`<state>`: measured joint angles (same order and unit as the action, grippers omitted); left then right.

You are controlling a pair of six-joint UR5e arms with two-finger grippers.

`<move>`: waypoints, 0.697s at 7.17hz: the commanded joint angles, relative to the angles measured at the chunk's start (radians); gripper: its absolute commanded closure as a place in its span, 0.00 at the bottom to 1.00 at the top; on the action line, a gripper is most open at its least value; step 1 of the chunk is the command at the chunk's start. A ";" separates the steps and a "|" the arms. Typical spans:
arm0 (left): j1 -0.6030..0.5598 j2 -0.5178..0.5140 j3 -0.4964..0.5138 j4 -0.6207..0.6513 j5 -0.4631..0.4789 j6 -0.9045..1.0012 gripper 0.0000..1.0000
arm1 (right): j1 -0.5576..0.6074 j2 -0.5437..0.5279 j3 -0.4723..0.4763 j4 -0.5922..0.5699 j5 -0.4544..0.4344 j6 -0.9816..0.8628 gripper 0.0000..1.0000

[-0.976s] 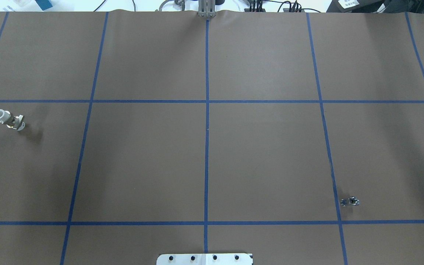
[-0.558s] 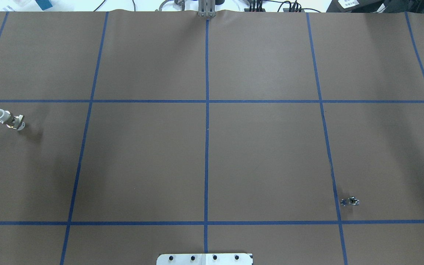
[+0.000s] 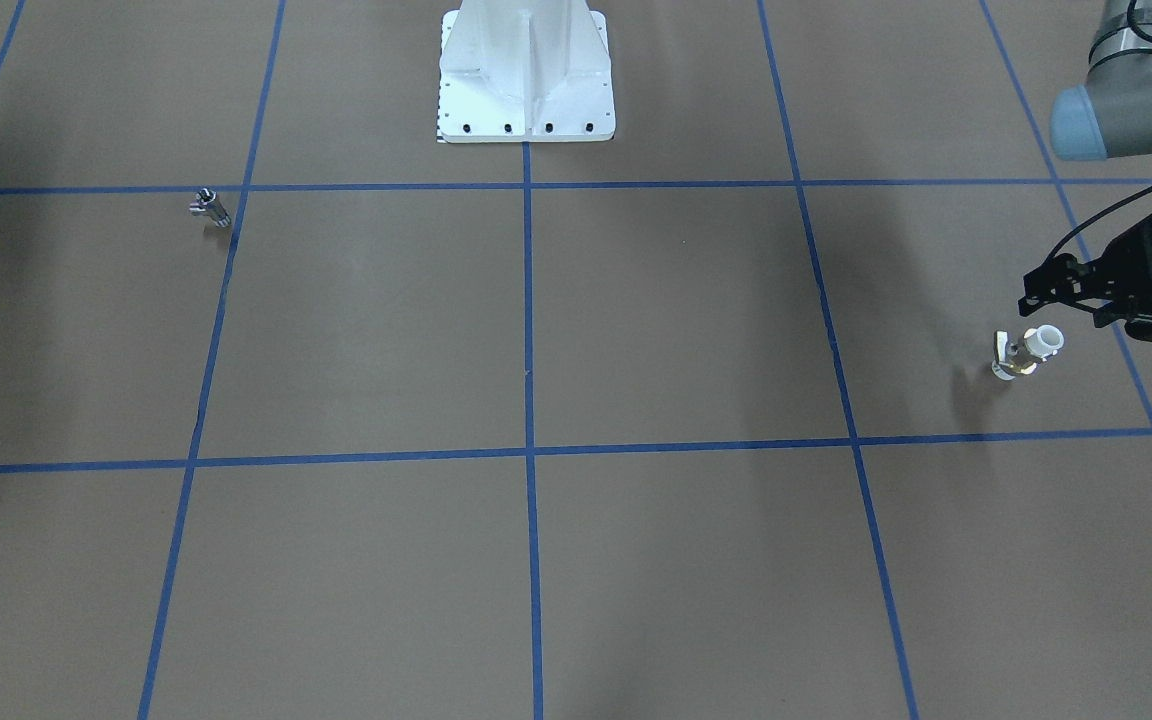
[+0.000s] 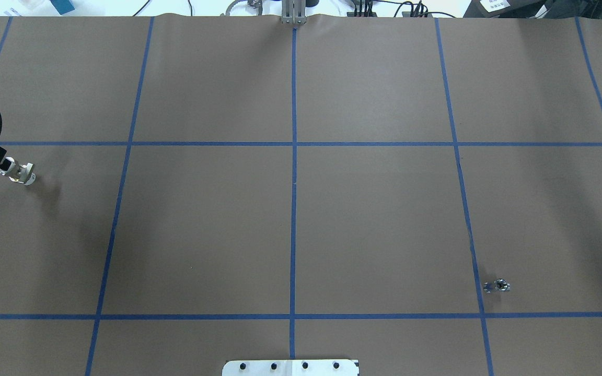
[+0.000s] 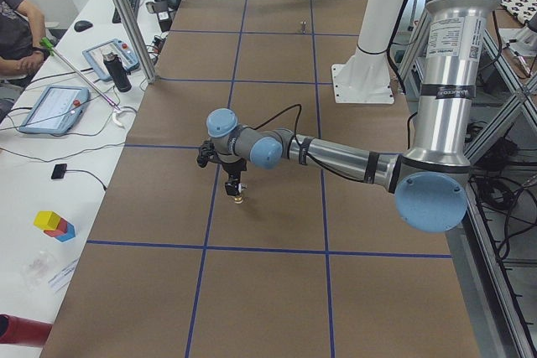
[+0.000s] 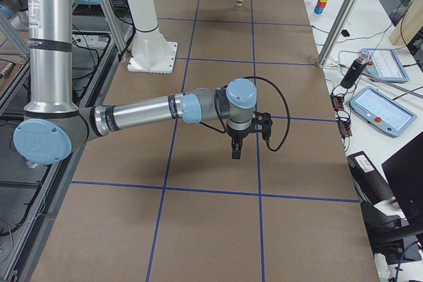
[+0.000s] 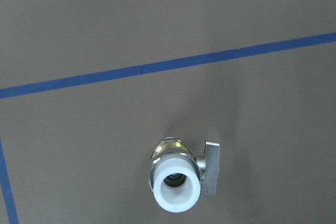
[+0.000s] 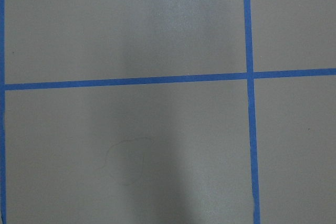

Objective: Assemble PPR valve and pipe with both arms
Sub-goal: 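Lower the left gripper onto the white-and-brass valve and grasp it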

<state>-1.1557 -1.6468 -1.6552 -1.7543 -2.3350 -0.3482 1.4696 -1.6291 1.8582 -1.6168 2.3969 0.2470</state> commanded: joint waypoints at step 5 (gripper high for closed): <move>0.014 -0.030 0.060 0.001 0.043 0.005 0.08 | -0.005 0.000 -0.001 0.000 0.001 -0.002 0.00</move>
<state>-1.1418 -1.6761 -1.6010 -1.7538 -2.2994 -0.3444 1.4656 -1.6291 1.8581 -1.6168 2.3976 0.2467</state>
